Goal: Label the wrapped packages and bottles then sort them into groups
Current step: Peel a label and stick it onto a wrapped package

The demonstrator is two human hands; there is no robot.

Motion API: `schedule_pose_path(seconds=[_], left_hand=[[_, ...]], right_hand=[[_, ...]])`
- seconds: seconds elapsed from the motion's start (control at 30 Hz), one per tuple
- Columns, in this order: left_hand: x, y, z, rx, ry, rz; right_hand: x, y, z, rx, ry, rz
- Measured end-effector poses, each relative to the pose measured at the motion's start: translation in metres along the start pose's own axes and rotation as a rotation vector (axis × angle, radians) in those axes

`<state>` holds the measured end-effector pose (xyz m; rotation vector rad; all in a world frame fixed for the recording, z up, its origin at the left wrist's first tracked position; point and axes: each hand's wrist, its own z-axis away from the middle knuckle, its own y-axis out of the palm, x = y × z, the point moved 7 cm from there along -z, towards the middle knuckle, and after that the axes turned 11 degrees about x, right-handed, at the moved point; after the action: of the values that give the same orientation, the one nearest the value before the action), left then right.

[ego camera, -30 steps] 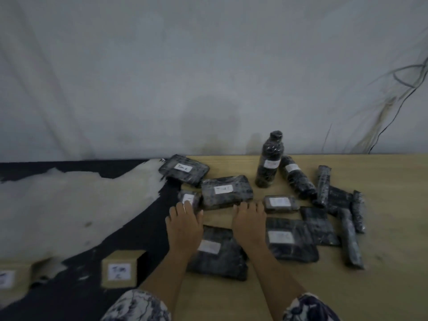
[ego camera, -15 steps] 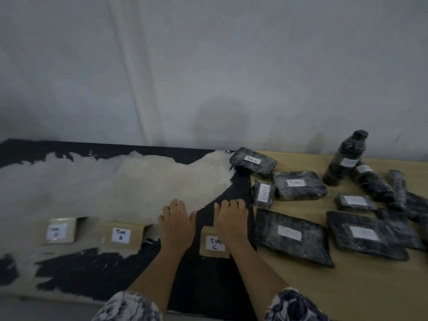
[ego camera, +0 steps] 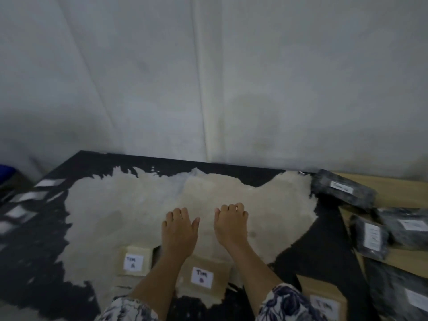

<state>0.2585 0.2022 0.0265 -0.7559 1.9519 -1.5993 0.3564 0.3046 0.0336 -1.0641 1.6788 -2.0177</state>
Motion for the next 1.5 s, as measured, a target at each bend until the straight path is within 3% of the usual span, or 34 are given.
schedule_pose_path(seconds=[0.3,0.5,0.63,0.83,0.97,1.07,1.13,1.27,1.5], left_hand=[[0.136,0.016,-0.028,0.089,-0.151,0.047],[0.235,0.025,-0.049,0.054,-0.158,-0.003],[0.314,0.04,-0.039,0.102,-0.141,-0.012],[0.441,0.057,-0.016,0.143,-0.278,0.049],[0.508,0.06,0.003,0.226,-0.636,0.295],[0.544,0.058,0.02,0.167,-1.045,0.644],[0.562,0.059,0.025,0.078,-1.22,0.793],[0.583,0.064,0.02,-0.003,-1.296,0.932],[0.598,0.068,0.01,0.011,-1.353,1.065]], right_hand=[[0.142,0.062,-0.042,0.183,-0.143,-0.011],[0.242,0.097,-0.062,0.186,-0.186,-0.041],[0.317,0.134,-0.059,0.235,-0.15,-0.068],[0.422,0.196,-0.053,0.363,-0.132,-0.114],[0.473,0.225,-0.047,0.376,-0.115,-0.14],[0.502,0.242,-0.044,0.365,-0.095,-0.176],[0.518,0.249,-0.043,0.36,-0.09,-0.188],[0.534,0.262,-0.044,0.387,-0.074,-0.177],[0.535,0.269,-0.051,0.356,-0.02,-0.199]])
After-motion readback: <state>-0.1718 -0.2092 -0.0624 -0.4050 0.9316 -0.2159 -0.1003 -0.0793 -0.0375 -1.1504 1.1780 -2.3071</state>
